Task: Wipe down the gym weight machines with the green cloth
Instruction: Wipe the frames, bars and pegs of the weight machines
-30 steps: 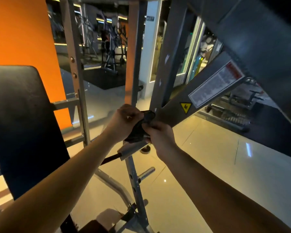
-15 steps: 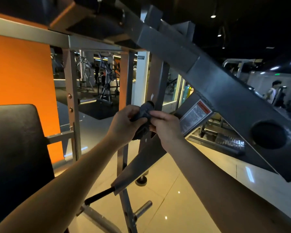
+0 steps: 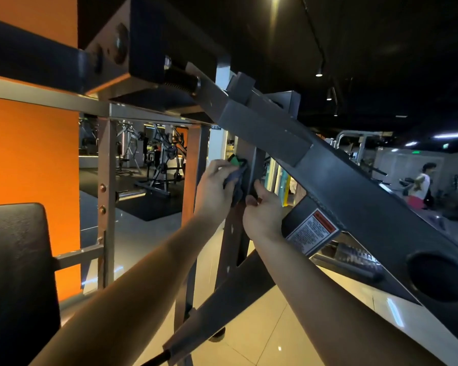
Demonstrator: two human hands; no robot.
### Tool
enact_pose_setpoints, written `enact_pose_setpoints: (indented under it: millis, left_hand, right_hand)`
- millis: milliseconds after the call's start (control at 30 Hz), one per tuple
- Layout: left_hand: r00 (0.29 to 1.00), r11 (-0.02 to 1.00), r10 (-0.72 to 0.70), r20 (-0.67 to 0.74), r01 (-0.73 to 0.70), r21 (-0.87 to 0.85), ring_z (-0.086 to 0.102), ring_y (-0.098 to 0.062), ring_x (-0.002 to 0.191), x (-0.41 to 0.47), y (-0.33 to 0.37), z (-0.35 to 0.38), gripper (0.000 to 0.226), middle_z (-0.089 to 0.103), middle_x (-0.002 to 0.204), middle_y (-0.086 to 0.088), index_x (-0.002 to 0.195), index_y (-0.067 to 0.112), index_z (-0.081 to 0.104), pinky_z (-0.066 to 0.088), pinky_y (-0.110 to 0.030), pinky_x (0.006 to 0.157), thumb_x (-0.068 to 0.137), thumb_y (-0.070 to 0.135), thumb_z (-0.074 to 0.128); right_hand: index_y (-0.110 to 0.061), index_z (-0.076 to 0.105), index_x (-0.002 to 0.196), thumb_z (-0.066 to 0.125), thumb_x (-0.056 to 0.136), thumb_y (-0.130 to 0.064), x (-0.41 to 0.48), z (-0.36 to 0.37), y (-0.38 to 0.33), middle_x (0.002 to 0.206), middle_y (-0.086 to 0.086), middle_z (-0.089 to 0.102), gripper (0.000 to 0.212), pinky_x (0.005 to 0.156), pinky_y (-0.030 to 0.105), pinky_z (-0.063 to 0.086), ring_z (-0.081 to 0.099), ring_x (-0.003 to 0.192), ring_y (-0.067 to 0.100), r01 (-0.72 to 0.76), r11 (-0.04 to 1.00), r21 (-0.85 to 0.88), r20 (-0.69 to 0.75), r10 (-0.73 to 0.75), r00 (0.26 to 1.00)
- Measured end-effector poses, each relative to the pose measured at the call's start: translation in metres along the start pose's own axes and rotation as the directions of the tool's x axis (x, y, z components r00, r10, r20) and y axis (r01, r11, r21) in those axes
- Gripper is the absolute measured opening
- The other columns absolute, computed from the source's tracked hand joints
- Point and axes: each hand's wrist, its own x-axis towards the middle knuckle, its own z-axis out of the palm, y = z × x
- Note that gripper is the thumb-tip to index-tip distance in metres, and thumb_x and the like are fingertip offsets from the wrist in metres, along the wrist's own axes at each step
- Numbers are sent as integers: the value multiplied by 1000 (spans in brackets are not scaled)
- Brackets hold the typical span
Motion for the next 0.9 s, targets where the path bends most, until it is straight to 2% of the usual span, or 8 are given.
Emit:
enact_pose_setpoints:
  millis: [100,333,400,467,533,700,833,900]
  left_hand:
    - [998,998,62,-2,-62,-6,50,-7,120,-18,-15,6,30,53,128,0,130,10,66,41,-21,108,101,15,61]
    - [996,994,-74,44,77,-79,55,-7,116,-70,-19,18,22,56,120,8,117,14,72,48,-34,104,99,11,59]
    - [997,994,-76,4,76,-75,55,-9,117,-39,-9,15,23,57,122,4,120,13,71,46,-30,107,100,14,58]
    - [993,989,-111,-32,107,-107,54,-8,117,-9,4,11,23,57,124,3,122,12,70,40,-13,105,101,13,58]
    - [993,988,-101,-59,93,-119,53,-5,115,2,9,12,22,57,123,5,121,12,70,37,-5,99,101,13,60]
    - [998,995,-65,-13,64,-80,52,-1,113,-63,-23,20,21,52,119,12,116,15,69,42,-16,102,98,7,61]
    - [979,977,-198,49,201,-69,52,5,110,-122,-33,23,21,54,116,13,112,14,72,46,-22,99,96,3,63]
    - [979,978,-198,48,201,-62,53,2,108,-102,-28,21,20,54,115,12,113,15,71,46,-23,99,98,7,62]
  right_hand:
    - [-18,56,146,53,99,4,5,5,9,130,-8,52,52,113,30,42,50,126,11,-38,998,53,-33,39,999]
    - [-22,59,141,56,95,8,8,7,15,139,0,56,55,112,43,47,52,134,19,-22,999,27,-34,23,999]
    - [-19,60,140,55,97,6,10,9,16,134,-1,58,50,112,34,47,54,129,16,-3,1000,25,-48,4,999]
    - [-14,62,138,56,98,5,14,9,19,129,-2,59,45,98,13,47,55,122,10,8,999,38,-76,-6,997]
    - [-12,63,136,57,97,6,16,9,20,127,-3,61,44,85,2,45,53,117,4,5,999,37,-99,-2,995]
    - [-12,58,140,59,97,3,16,11,18,142,5,58,46,110,24,41,54,126,9,-20,1000,17,-134,22,991]
    - [-9,56,142,60,97,5,13,10,13,143,7,58,47,98,16,41,52,100,-6,-21,1000,19,-138,23,990]
    - [-9,57,141,60,97,6,11,12,12,142,7,59,46,99,16,38,50,113,-1,-14,1000,0,-138,14,990]
